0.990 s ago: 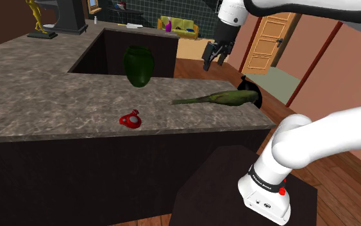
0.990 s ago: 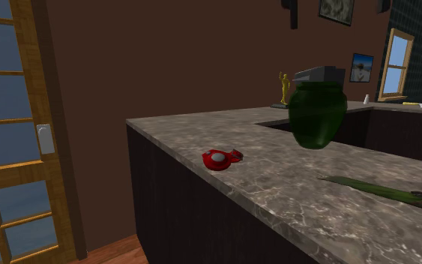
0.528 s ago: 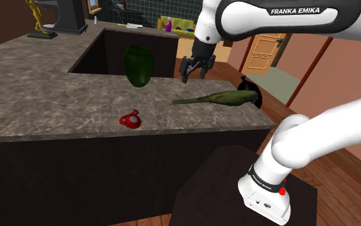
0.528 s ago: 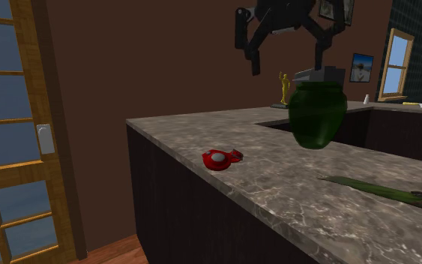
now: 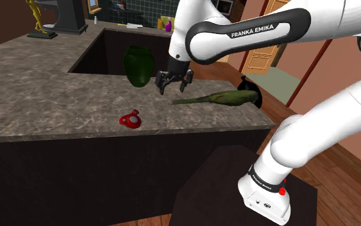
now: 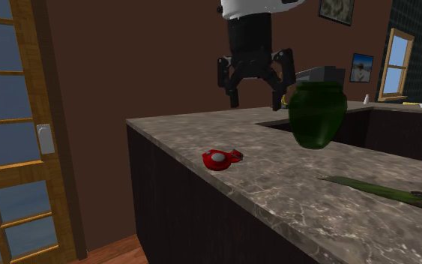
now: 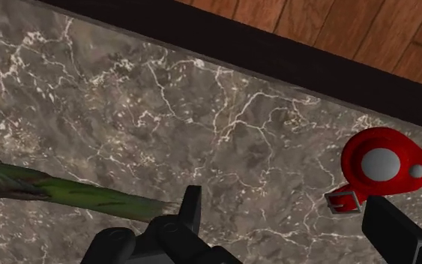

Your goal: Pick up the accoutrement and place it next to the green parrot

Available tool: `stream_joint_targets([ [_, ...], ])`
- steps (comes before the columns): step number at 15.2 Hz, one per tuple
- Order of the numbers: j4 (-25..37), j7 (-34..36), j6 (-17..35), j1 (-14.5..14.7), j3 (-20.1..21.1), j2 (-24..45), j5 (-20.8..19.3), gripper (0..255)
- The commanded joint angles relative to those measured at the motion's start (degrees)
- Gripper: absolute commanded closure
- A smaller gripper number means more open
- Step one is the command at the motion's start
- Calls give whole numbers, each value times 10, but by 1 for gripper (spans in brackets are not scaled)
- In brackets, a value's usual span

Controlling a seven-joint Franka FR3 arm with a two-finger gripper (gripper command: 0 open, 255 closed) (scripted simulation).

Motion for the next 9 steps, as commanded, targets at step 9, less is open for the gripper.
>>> stream_joint_targets([
  [9, 101, 238, 111, -28, 78, 223, -106, 0],
])
